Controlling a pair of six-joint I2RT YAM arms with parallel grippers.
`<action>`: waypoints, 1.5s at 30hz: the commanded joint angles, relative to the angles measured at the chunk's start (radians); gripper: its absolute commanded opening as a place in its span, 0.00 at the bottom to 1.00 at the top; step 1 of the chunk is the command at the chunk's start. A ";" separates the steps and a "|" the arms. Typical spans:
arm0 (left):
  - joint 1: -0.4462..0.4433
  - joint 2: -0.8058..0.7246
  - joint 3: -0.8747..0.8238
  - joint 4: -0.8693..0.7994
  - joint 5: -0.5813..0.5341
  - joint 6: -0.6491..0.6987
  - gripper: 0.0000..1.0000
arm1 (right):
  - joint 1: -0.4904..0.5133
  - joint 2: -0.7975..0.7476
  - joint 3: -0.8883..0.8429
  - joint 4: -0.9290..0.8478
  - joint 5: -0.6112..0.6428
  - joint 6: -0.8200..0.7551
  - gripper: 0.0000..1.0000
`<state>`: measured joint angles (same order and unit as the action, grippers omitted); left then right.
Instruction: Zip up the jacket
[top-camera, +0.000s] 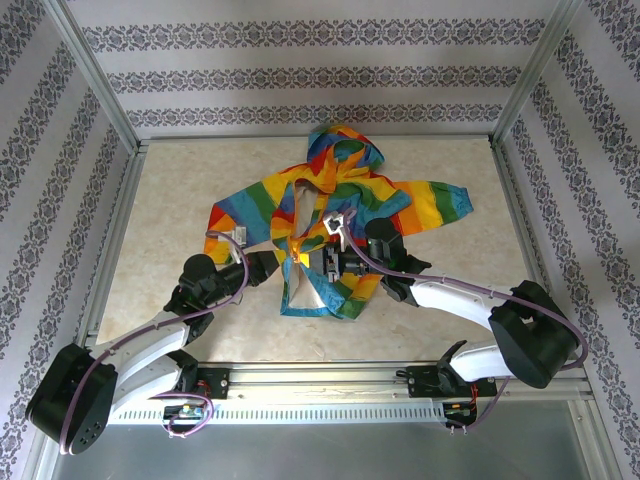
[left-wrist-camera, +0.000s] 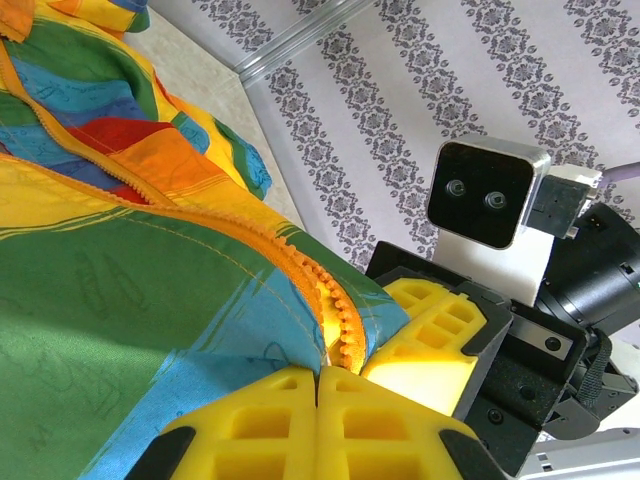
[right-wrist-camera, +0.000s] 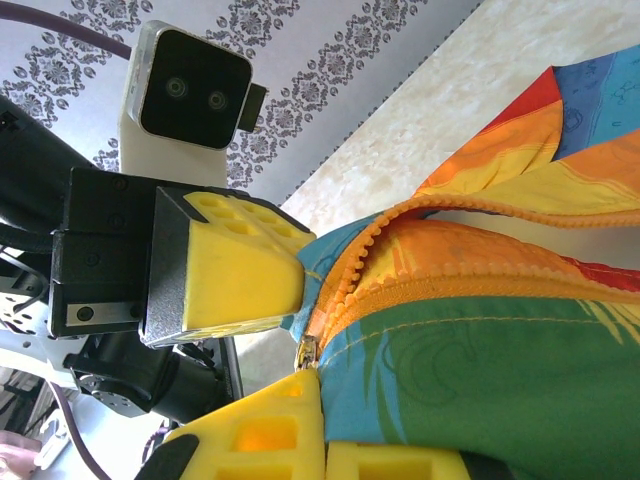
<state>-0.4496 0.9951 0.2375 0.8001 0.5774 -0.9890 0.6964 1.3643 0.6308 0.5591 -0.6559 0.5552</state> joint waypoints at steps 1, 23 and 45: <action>0.008 -0.022 -0.016 0.054 0.039 0.000 0.00 | 0.004 0.005 0.029 0.048 -0.017 0.012 0.00; 0.009 -0.034 -0.061 0.059 0.029 -0.026 0.00 | -0.002 0.048 0.041 0.119 -0.062 0.068 0.00; 0.016 0.001 -0.055 0.133 0.028 -0.087 0.00 | -0.027 0.065 0.003 0.258 -0.097 0.141 0.00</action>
<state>-0.4427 0.9951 0.1864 0.8768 0.5716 -1.0645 0.6823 1.4242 0.6373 0.7197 -0.7315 0.6842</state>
